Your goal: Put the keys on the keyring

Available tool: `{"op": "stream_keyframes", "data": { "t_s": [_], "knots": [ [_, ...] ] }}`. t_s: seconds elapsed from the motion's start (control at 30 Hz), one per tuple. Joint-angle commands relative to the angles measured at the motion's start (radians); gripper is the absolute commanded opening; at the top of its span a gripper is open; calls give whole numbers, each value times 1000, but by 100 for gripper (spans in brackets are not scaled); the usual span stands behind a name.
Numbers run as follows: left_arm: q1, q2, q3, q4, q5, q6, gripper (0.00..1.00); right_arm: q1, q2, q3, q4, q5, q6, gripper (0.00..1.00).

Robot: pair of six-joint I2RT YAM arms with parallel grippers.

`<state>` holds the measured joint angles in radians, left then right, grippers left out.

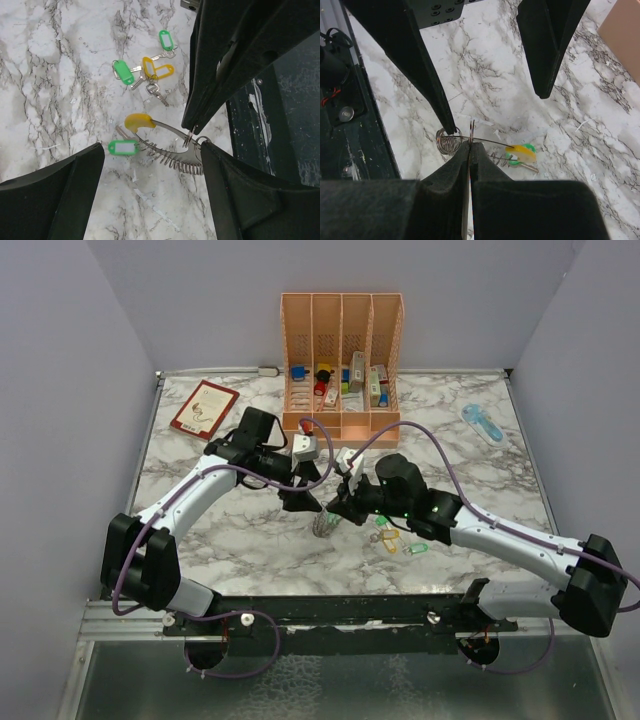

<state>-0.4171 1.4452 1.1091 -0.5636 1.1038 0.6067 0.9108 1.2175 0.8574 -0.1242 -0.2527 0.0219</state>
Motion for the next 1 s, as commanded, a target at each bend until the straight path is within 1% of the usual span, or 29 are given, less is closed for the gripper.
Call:
{"op": "stream_keyframes", "data": {
  "t_s": [0.0,0.13,0.33,0.5,0.67,0.73,0.8,0.97],
  "knots": [
    [-13,4,29,-53,70,60,80,7,8,1,56,-19,10,1],
    [-14,2,30,-75,81,83,78,7,4,-4,62,-17,15,1],
    [-15,1,30,-84,94,95,64,7,0,-5,64,-16,19,1],
    [-16,1,29,-84,98,102,58,7,5,-5,73,-14,24,1],
    [-16,-1,27,-84,99,106,45,7,8,-8,80,-12,32,1],
    [-17,-2,26,-85,104,109,37,7,9,-6,86,-12,35,1],
    [-17,-2,27,-92,110,115,31,6,15,-6,88,-13,35,1],
    [-17,-2,31,-102,117,125,30,7,26,-5,102,-13,39,1]
  ]
}}
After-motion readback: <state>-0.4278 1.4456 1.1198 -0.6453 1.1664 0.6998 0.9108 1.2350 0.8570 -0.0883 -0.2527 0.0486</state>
